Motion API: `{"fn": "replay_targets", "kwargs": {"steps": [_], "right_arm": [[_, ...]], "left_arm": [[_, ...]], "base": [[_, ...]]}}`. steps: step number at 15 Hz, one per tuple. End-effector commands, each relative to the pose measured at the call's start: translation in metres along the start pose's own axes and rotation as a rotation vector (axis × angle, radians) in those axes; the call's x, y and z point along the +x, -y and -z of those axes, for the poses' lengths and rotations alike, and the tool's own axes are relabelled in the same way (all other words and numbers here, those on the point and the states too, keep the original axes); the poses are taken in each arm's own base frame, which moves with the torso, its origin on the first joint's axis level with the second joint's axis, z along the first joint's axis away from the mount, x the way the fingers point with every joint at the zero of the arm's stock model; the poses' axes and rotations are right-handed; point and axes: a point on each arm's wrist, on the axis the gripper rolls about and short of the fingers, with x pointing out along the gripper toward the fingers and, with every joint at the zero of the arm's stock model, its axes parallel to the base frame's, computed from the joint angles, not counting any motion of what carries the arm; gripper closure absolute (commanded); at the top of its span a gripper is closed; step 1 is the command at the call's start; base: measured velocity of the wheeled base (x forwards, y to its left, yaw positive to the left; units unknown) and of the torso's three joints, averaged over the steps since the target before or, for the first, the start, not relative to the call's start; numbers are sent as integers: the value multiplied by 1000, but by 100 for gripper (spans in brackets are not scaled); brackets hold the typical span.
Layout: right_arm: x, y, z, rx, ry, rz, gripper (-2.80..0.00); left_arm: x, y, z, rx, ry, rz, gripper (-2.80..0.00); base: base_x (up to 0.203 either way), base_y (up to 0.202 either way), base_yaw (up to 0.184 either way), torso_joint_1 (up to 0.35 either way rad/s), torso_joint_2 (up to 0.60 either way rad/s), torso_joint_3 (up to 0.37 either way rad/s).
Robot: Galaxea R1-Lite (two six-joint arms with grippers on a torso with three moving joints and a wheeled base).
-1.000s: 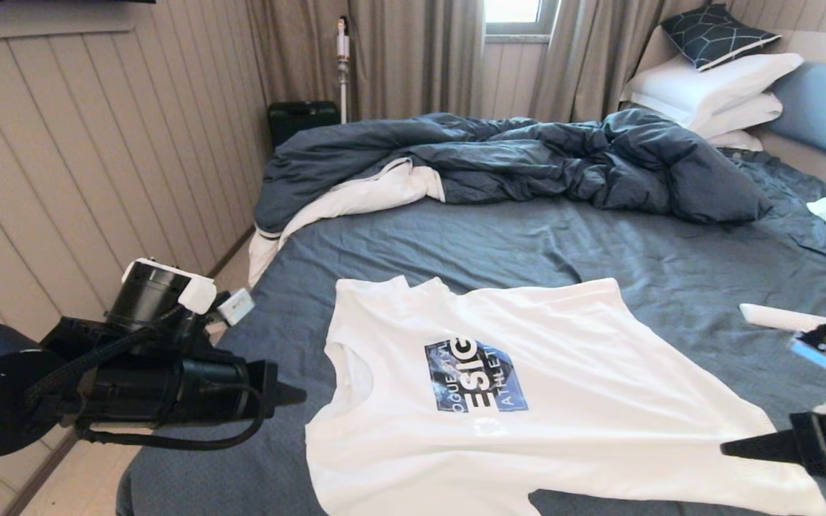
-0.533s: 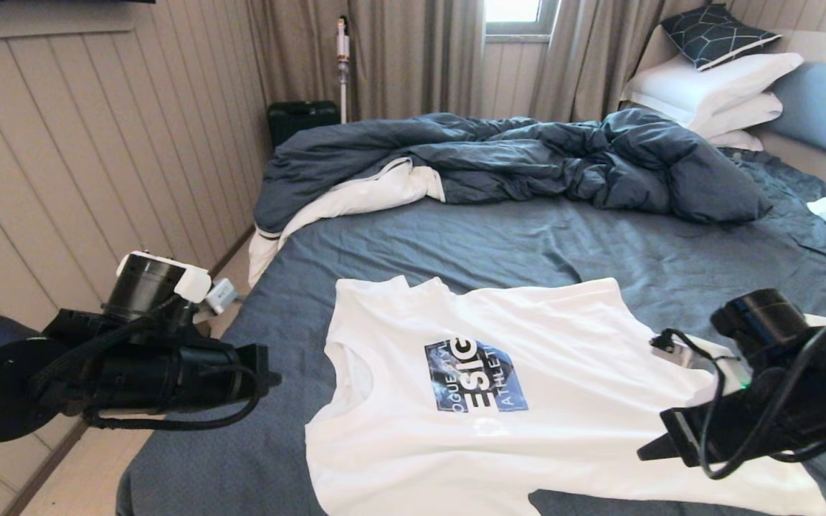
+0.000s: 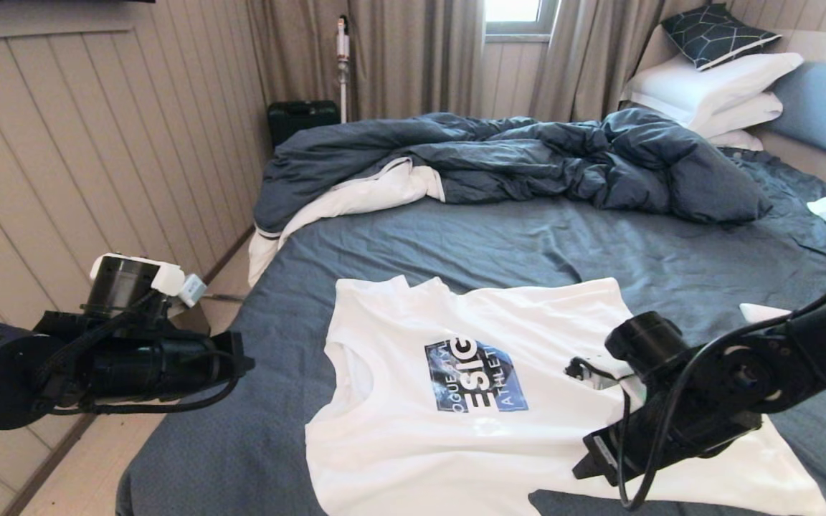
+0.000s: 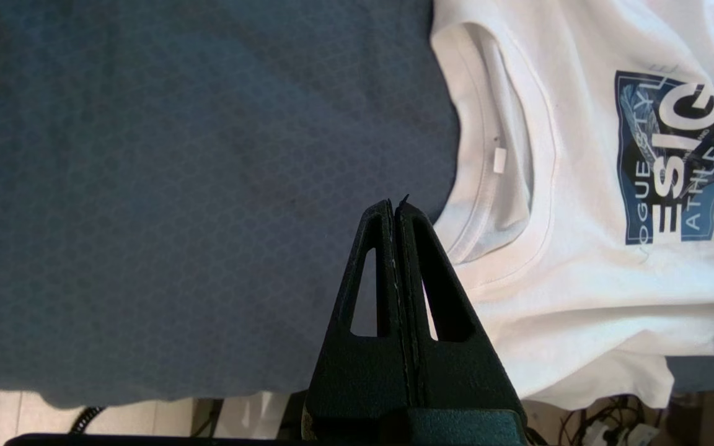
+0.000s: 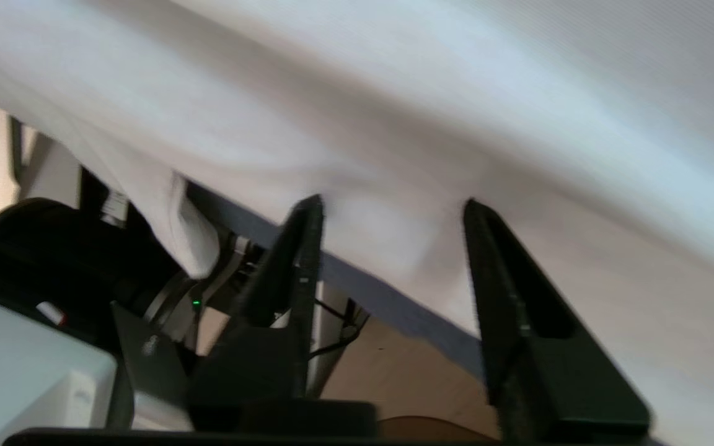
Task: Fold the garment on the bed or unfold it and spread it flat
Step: Unford the white T-shirt
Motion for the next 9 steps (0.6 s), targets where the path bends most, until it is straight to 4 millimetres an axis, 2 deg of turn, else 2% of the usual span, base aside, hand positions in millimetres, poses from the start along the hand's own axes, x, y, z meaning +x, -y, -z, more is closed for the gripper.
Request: {"fn": "replay_targets", "kwargs": {"steps": [1,2,5,9], "right_arm": [[24,-17,-5,-55,-55,-3,-280],[27,-27,-8,-67,-55,-12,-280],[32,-44,-17,-78,-44,-30,-280],[24,-59,-11,-99,-41,-46,-280]], "left_arm": [[-8,-2,-1,-11,12,4,0],[-15,-1,1,-8,28,11,0],[-15,-5,1,-15,31,-5,0],[-13,-6,3,-16,21,-5,0]], "base": [[0,0,0,0,0,0],[0,0,0,0,0,0],[0,0,0,0,0,0],[0,0,0,0,0,0]]}}
